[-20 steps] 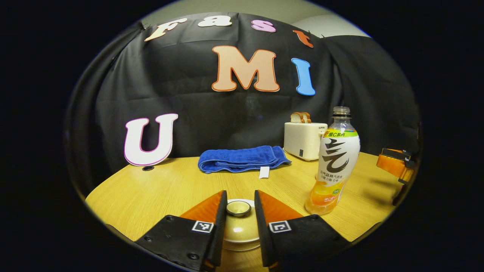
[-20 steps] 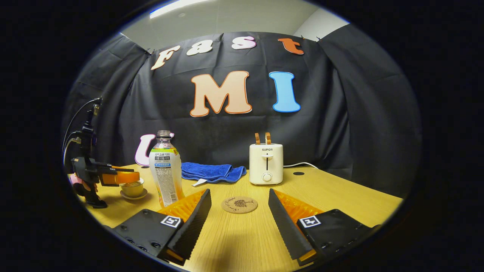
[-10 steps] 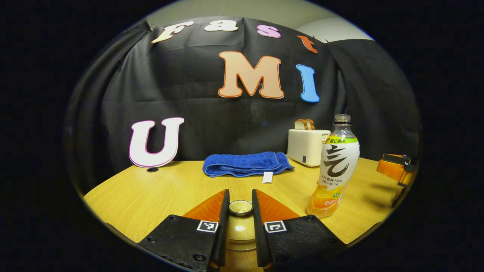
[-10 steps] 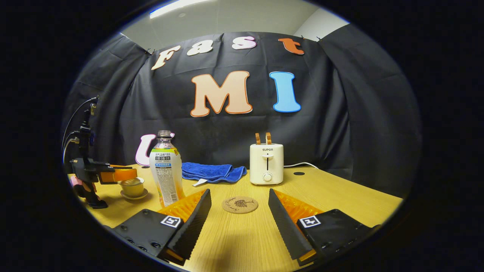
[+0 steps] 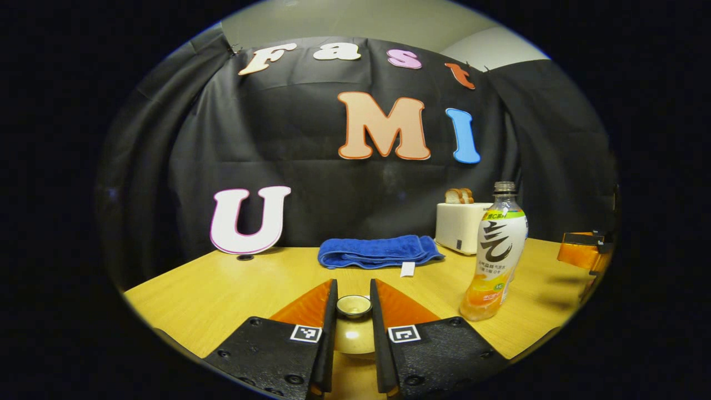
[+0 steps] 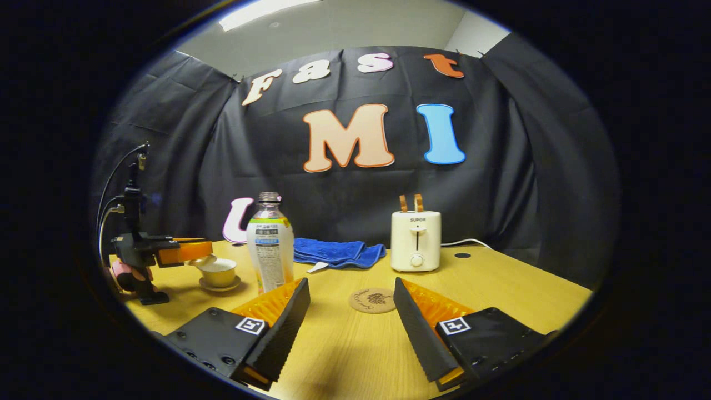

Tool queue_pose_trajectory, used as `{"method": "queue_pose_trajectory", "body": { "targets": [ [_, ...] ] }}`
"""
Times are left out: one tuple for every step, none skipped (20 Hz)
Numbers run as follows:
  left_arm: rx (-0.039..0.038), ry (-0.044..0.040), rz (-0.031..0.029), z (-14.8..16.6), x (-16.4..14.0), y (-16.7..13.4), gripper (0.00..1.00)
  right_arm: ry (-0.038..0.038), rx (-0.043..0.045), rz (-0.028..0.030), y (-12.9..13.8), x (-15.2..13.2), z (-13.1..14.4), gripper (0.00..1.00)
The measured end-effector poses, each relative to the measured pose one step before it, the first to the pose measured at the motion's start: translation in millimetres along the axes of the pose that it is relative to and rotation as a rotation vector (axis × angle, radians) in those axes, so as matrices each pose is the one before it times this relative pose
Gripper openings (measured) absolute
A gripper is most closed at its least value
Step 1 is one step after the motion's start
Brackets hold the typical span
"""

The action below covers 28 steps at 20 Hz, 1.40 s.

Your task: Open the teacup lid with one hand, grasp the water bottle and pour water into the teacup with the other hand; after pouring, place the water bottle on the coaster and then close the teacup lid.

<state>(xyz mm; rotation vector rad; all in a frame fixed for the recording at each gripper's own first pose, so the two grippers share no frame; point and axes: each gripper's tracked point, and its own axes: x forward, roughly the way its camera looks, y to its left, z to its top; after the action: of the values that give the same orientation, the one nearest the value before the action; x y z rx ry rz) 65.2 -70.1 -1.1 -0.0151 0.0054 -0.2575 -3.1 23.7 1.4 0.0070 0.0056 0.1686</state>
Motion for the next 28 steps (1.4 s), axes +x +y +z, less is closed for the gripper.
{"method": "queue_pose_trajectory", "body": {
  "targets": [
    [0.00269, 0.00062, 0.02103, 0.8, -3.27, 6.12, 0.29, 0.00014, 0.00098, 0.02029, 3.88, -0.65, 0.23, 0.94],
    [0.00202, -0.00147, 0.02182, -0.72, -3.26, 6.6, 0.29, 0.00099, 0.00073, 0.01812, 3.1, 0.16, -0.73, 0.97],
    [0.00022, -0.00076, 0.01521, 0.75, -2.36, 4.99, 0.29, 0.0015, 0.00096, 0.01822, 3.83, 0.04, 0.09, 0.99],
    [0.00142, 0.00122, 0.0153, -0.43, -3.11, 4.67, 0.29, 0.00243, 0.00104, 0.02502, 5.62, 0.78, -1.24, 0.99],
    [-0.00046, -0.00029, 0.01322, 0.11, -2.53, 4.21, 0.29, 0.00226, 0.00126, 0.02725, 6.42, 0.94, -0.2, 0.93],
    [0.0006, 0.00059, 0.01332, -0.24, -2.24, 4.81, 0.29, 0.0021, 0.0006, 0.02226, 5.43, 2.37, -0.52, 0.93],
    [-0.00015, -0.00056, 0.01241, 0.44, -2.87, 4.78, 0.29, 0.00073, 0.00103, 0.01941, 4.94, 2.74, -0.26, 0.94],
    [0.00024, -0.00103, 0.01039, 0.68, -3.41, 4.34, 0.29, 0.00262, 0.00004, 0.01609, 5.69, 2.35, -0.95, 0.94],
    [0.00095, -0.00117, 0.00893, 0.24, -1.81, 4.79, 0.29, -0.00075, 0.001, 0.01314, 5.0, 2.81, -0.26, 0.94],
    [-0.00009, 0.00047, 0.00668, -0.64, -1.95, 3.4, 0.29, 0.00174, -0.00025, 0.01279, 5.94, 3.62, -0.31, 0.96],
    [0.00019, -0.00014, 0.00207, 1.34, -0.66, 2.59, 0.29, -0.0005, 0.00143, 0.01375, 5.53, 5.5, -0.25, 0.94],
    [-0.00018, -0.00006, 0.00226, -0.98, -2.25, 2.68, 0.29, 0.00248, 0.00066, 0.01415, 6.89, 5.21, -1.09, 0.97],
    [-0.00004, 0.00061, 0.0031, -0.36, -1.11, 2.25, 0.28, 0.00408, -0.00138, 0.01088, 6.23, 5.93, -0.63, 0.95],
    [0.00092, 0.00152, 0.00499, -1.0, -1.45, 3.69, 0.28, 0.00374, 0.00038, 0.00803, 5.57, 6.69, -1.56, 0.94],
    [-0.00034, -0.00052, 0.00594, 1.0, -0.43, 2.79, 0.28, 0.00278, -0.00041, 0.00236, 4.69, 6.84, -0.51, 0.97],
    [0.00064, -0.00106, 0.00363, 0.55, -0.38, 2.09, 0.28, -0.00028, 0.00088, -0.00621, 2.11, 5.4, 0.2, 0.97],
    [-0.00073, -0.00054, 0.00103, -0.16, 0.46, 1.27, 0.28, 0.00219, -0.00067, -0.00756, 1.64, 6.78, -0.47, 0.96],
    [0.00026, 0.00023, 0.00026, -0.34, -1.02, 1.62, 0.28, 0.00438, 0.00012, -0.00352, 1.19, 3.9, -1.04, 0.96],
    [-0.00059, -0.00071, 0.00021, -0.36, -1.12, 1.58, 0.28, 0.00679, 0.00126, -0.00109, 2.19, 4.83, -1.3, 0.96],
    [0.00081, 0.0002, 0.00192, 0.7, -0.98, 3.15, 0.28, 0.00891, -0.00015, -0.00283, 1.17, 5.4, -1.77, 0.97],
    [-0.00058, 0.0006, 0.00395, 1.06, 0.64, 2.61, 0.29, 0.00696, -0.00199, -0.00351, 1.06, 5.22, -1.1, 0.94],
    [-0.0004, -0.00019, 0.0044, -0.72, 0.58, 3.23, 0.28, 0.00435, -0.00201, -0.0069, 0.4, 3.42, -0.31, 0.96],
    [-0.00011, -0.00044, 0.0033, 0.73, 0.56, 2.37, 0.28, 0.00387, -0.00016, -0.00897, 0.39, 3.53, 0.03, 0.96],
    [-0.00023, -0.0003, 0.00371, -1.13, -1.85, 2.69, 0.28, 0.00353, -0.00039, -0.00731, 0.75, 4.39, -0.84, 0.96],
    [0.00037, 0.00007, 0.00337, 1.21, 0.55, 1.64, 0.28, 0.00381, -0.0004, -0.00591, 0.27, 4.34, -0.39, 0.96],
    [0.0, -0.00029, 0.00346, -0.81, -1.04, 1.68, 0.28, 0.00469, -0.0008, -0.00541, 0.1, 2.58, -0.75, 0.96],
    [0.0001, 0.00044, 0.00338, 0.11, 0.43, 1.11, 0.28, 0.00536, -0.0013, -0.00504, 0.32, 2.9, -0.96, 0.96],
    [0.00011, -0.0005, 0.00372, -0.94, -2.26, 1.76, 0.28, 0.00421, -0.0001, -0.00422, 0.13, 2.44, -0.41, 0.94]
  ]
}}
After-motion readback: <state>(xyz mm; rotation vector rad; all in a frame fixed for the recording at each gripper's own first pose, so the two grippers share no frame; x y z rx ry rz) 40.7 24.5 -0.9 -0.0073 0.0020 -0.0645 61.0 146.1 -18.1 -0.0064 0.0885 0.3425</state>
